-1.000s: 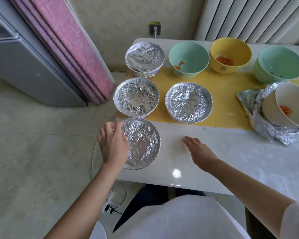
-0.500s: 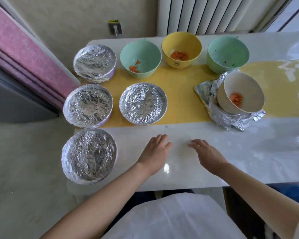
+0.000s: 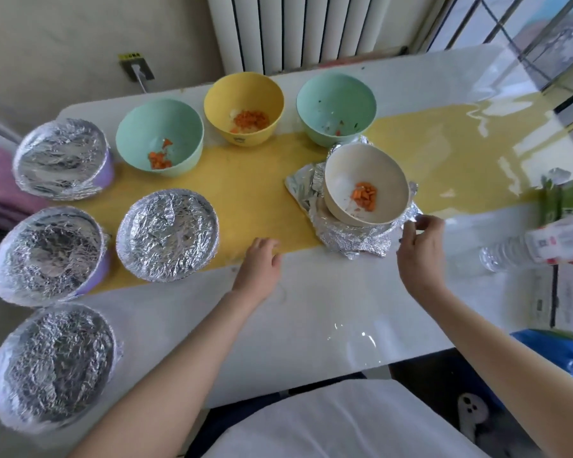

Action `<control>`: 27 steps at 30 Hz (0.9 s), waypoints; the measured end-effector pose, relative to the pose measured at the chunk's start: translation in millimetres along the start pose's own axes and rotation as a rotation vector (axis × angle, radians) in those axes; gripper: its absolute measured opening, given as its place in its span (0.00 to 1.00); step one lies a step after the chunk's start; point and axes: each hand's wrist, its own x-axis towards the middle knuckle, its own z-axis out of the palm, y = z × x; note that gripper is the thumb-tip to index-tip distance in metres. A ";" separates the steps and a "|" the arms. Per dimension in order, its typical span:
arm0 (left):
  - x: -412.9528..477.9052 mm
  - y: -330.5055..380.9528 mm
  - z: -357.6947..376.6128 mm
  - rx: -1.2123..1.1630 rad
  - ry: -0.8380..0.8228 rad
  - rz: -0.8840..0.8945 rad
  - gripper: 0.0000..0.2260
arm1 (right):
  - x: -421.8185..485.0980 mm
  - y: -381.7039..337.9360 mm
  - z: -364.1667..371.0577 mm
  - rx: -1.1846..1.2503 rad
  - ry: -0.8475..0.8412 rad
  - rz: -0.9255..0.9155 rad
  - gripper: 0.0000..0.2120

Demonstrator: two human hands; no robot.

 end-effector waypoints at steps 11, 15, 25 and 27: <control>65.5 76.9 18.2 -0.592 -0.118 -0.435 0.23 | 54.8 -11.0 4.1 0.257 -0.372 0.441 0.16; 66.4 79.6 29.4 -0.651 -0.155 -0.482 0.23 | 61.1 -13.1 2.6 0.265 -0.412 0.461 0.13; 52.8 91.9 32.5 -0.835 -0.114 -0.444 0.05 | 59.9 -15.1 -13.7 0.358 -0.428 0.469 0.13; 48.9 96.9 27.1 -0.891 -0.139 -0.397 0.04 | 58.4 -16.7 -17.7 0.367 -0.410 0.440 0.13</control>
